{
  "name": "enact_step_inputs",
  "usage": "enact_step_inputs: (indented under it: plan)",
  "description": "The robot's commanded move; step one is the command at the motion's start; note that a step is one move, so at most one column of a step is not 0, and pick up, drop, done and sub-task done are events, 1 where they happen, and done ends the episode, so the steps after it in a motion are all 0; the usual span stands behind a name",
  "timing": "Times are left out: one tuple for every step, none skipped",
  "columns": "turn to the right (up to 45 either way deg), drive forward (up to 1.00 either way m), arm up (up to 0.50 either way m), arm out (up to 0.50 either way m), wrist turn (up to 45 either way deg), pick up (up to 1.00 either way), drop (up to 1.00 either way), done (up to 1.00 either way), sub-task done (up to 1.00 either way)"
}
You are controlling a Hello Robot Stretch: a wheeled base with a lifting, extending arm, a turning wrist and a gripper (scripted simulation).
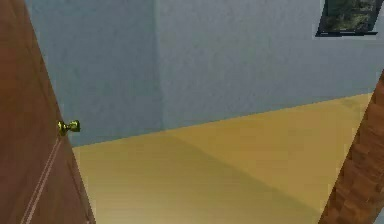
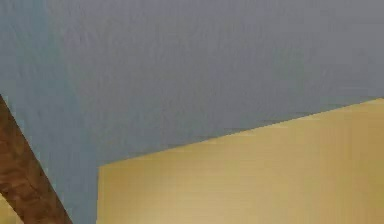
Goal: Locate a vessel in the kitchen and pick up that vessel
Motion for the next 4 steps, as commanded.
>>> enact_step_inputs:
  plan:
    - [0.0,0.6,0.0,0.0,0.0,0.0,0.0,0.0,0.0]
    - [45.0,0.0,0.0,0.0,0.0,0.0,0.0,0.0,0.0]
    - [15.0,0.0,0.0,0.0,0.0,0.0,0.0,0.0,0.0]
    - [0.0,1.0,0.0,0.0,0.0,0.0,0.0,0.0,0.0]
